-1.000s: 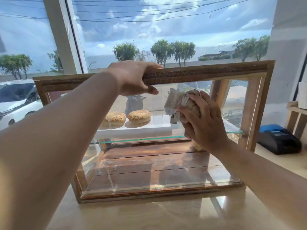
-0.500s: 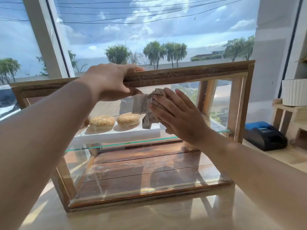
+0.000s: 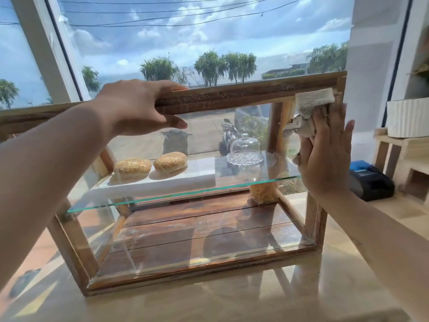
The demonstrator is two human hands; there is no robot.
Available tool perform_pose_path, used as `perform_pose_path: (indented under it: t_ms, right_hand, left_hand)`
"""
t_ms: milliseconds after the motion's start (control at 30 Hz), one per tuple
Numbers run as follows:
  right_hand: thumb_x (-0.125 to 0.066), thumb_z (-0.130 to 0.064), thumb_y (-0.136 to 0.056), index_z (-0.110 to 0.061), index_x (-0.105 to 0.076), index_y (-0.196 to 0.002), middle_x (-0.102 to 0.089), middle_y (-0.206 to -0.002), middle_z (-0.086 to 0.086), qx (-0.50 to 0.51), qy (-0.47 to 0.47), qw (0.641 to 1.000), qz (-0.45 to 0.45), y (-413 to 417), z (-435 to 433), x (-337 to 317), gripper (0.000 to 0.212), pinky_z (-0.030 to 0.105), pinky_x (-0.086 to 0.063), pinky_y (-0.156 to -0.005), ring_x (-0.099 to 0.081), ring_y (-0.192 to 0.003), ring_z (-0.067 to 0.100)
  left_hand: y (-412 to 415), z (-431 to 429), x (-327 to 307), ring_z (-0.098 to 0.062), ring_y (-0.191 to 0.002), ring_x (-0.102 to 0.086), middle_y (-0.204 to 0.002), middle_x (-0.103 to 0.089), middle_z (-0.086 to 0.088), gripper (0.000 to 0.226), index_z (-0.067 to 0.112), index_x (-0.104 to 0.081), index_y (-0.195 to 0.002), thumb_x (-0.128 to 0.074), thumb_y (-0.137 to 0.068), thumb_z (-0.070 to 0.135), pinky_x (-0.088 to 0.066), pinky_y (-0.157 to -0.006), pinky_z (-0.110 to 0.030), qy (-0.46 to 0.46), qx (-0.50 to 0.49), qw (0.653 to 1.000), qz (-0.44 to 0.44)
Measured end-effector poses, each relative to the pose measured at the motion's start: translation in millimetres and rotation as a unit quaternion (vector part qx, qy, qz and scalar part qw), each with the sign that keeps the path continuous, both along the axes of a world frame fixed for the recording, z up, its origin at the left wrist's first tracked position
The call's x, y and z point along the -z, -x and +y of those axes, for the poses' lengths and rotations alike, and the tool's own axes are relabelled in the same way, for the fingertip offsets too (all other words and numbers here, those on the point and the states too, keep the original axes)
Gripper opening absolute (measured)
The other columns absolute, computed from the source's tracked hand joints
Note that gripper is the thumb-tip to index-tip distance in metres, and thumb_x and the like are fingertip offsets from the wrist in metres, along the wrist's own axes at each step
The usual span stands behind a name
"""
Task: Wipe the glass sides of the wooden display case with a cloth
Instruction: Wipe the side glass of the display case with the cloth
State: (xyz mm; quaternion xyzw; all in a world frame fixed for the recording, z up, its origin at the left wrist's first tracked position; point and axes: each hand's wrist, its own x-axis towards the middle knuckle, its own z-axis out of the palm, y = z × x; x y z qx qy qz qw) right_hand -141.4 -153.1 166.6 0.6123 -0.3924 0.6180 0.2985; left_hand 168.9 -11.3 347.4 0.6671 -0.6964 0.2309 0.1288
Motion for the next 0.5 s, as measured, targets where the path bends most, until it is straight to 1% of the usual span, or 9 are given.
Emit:
perform_pose_path:
  t_ms: [133,233,333,400,467,500]
  right_hand:
    - [-0.041,-0.016,-0.108,-0.008,-0.033,-0.149,-0.027,-0.159,0.021,0.006,-0.005,1.000,-0.001,-3,1,15,0.042,0.044,-0.009,-0.125,-0.013,-0.151,0.031]
    - [-0.041,-0.015,-0.107,-0.005,-0.033,-0.148,-0.025,-0.160,0.021,0.002,-0.039,0.999,0.005,-4,6,49,0.044,0.043,-0.008,-0.125,-0.009,-0.152,0.028]
    - [-0.036,-0.019,-0.105,-0.001,-0.032,-0.148,-0.023,-0.159,0.025,-0.002,-0.082,0.996,0.042,-1,12,101,0.046,0.048,-0.011,-0.124,-0.008,-0.152,0.034]
    - [-0.039,-0.022,-0.102,-0.001,-0.030,-0.149,-0.022,-0.159,0.025,0.002,-0.124,0.990,0.059,0,19,132,0.052,0.053,-0.017,-0.122,-0.008,-0.152,0.036]
    - [-0.042,-0.023,-0.102,0.000,-0.031,-0.149,-0.022,-0.159,0.025,0.010,-0.159,0.986,0.054,-1,26,146,0.054,0.055,-0.023,-0.119,-0.012,-0.151,0.039]
    - [-0.048,-0.021,-0.102,0.002,-0.033,-0.148,-0.022,-0.159,0.025,0.012,-0.168,0.984,0.052,-1,28,147,0.054,0.056,-0.025,-0.118,-0.014,-0.150,0.041]
  left_hand:
    - [1,-1,2,-0.023,-0.105,-0.057,-0.120,-0.064,0.015,0.072,0.067,-0.027,-0.134,-0.054,-0.069,0.083,-0.047,-0.076,-0.032,0.003,-0.004,1.000,-0.003]
    - [2,0,1,-0.024,-0.108,-0.057,-0.123,-0.063,0.015,0.072,0.067,-0.027,-0.135,-0.053,-0.069,0.083,-0.048,-0.079,-0.034,0.003,-0.003,1.000,-0.006]
    - [2,0,1,-0.022,-0.109,-0.056,-0.122,-0.062,0.016,0.074,0.065,-0.027,-0.136,-0.053,-0.069,0.083,-0.049,-0.083,-0.037,-0.001,-0.004,1.000,-0.006]
    - [2,0,1,-0.021,-0.110,-0.055,-0.123,-0.061,0.017,0.074,0.064,-0.028,-0.136,-0.054,-0.070,0.082,-0.048,-0.083,-0.036,-0.004,-0.002,1.000,-0.003]
    - [3,0,0,-0.020,-0.110,-0.054,-0.123,-0.060,0.018,0.072,0.063,-0.029,-0.135,-0.056,-0.071,0.080,-0.046,-0.083,-0.035,-0.008,0.005,1.000,0.006]
    - [3,1,0,-0.019,-0.109,-0.054,-0.123,-0.060,0.018,0.071,0.063,-0.029,-0.135,-0.057,-0.071,0.079,-0.046,-0.082,-0.035,-0.009,0.006,1.000,0.008]
